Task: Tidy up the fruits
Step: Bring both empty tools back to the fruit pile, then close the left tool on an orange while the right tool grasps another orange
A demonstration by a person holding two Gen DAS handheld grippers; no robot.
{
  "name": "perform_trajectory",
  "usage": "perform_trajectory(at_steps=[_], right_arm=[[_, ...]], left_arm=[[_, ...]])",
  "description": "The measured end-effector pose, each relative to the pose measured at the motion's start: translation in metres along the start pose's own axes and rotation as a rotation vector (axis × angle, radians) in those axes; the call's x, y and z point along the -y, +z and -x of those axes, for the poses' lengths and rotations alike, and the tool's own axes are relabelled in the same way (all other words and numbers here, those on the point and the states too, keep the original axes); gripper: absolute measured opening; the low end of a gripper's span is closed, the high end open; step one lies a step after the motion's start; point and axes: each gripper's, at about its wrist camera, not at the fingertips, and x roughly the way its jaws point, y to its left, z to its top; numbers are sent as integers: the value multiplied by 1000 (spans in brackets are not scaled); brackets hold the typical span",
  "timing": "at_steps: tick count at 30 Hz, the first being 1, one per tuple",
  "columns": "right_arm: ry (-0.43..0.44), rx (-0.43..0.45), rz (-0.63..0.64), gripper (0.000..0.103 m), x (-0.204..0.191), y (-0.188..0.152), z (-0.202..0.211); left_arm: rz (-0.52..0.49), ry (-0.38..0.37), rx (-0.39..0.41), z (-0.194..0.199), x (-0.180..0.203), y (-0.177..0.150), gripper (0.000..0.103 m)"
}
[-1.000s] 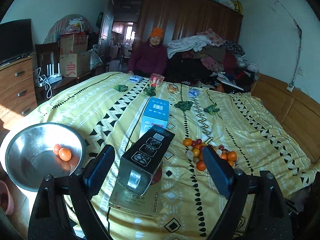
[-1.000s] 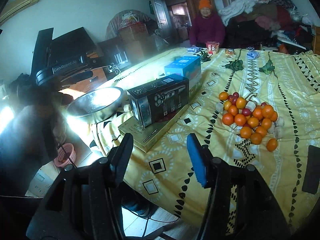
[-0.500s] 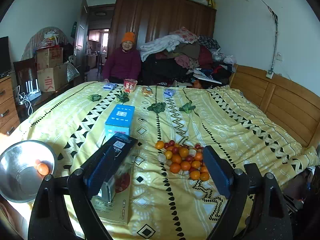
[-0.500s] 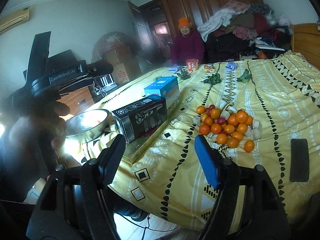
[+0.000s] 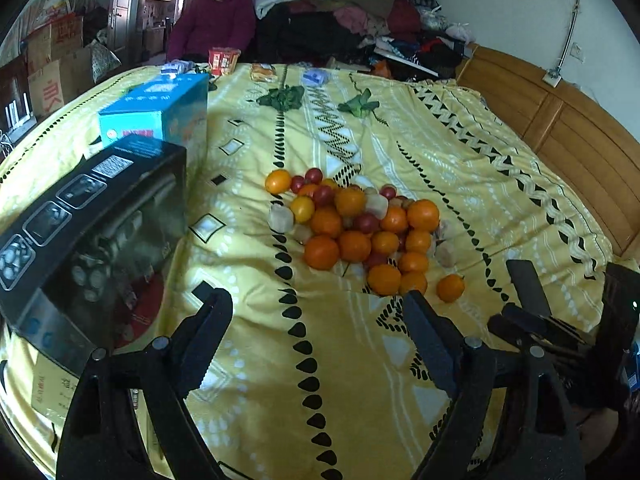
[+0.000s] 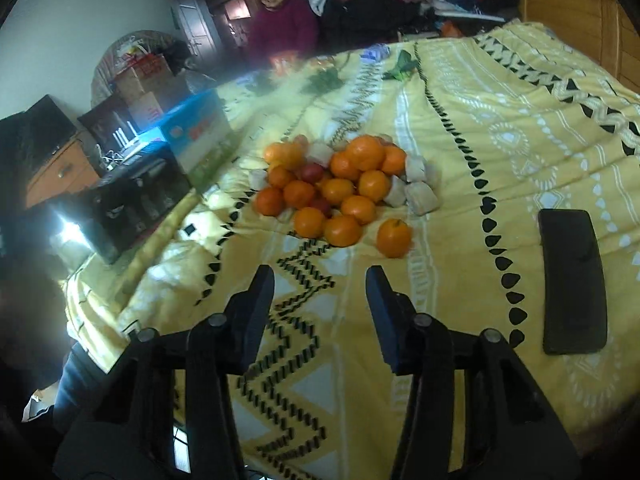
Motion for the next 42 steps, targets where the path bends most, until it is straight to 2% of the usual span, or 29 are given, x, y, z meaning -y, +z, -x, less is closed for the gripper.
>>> perform_trajectory(at_steps=[6, 9, 12, 14, 17, 22, 28, 33, 35, 37, 42], right_arm=[[-73, -58, -19, 49, 29, 18, -53], [-79, -89, -10, 49, 38, 19, -70], [-54, -126, -10, 46, 44, 14, -81], [-42, -137, -13, 35, 46, 11, -82], [-16, -128, -32, 34, 52, 7, -77], [20, -126, -56, 34, 57, 2, -75], [37, -124, -65, 34, 61, 0, -74], [45, -124, -68, 34, 61, 4, -78], [44, -125, -67, 34, 60, 5, -79], [38, -122, -61, 34, 59, 6, -77], [21, -91, -22, 34, 48, 12, -67]], left_arm=[[-26, -50, -47, -32, 8, -1, 83], [-47, -73, -70, -52, 14, 1, 80], [-72, -105, -108, -75, 23, 1, 72], [-84, -124, -137, -92, 29, 1, 66], [-116, -154, -177, -117, 40, 1, 59], [-159, -187, -234, -148, 50, -2, 54], [-161, -207, -223, -162, 57, 2, 54], [-163, -208, -203, -171, 63, 5, 59], [-164, -216, -200, -171, 63, 5, 53], [-176, -238, -200, -169, 66, 5, 41], [-169, -205, -163, -159, 69, 4, 41]])
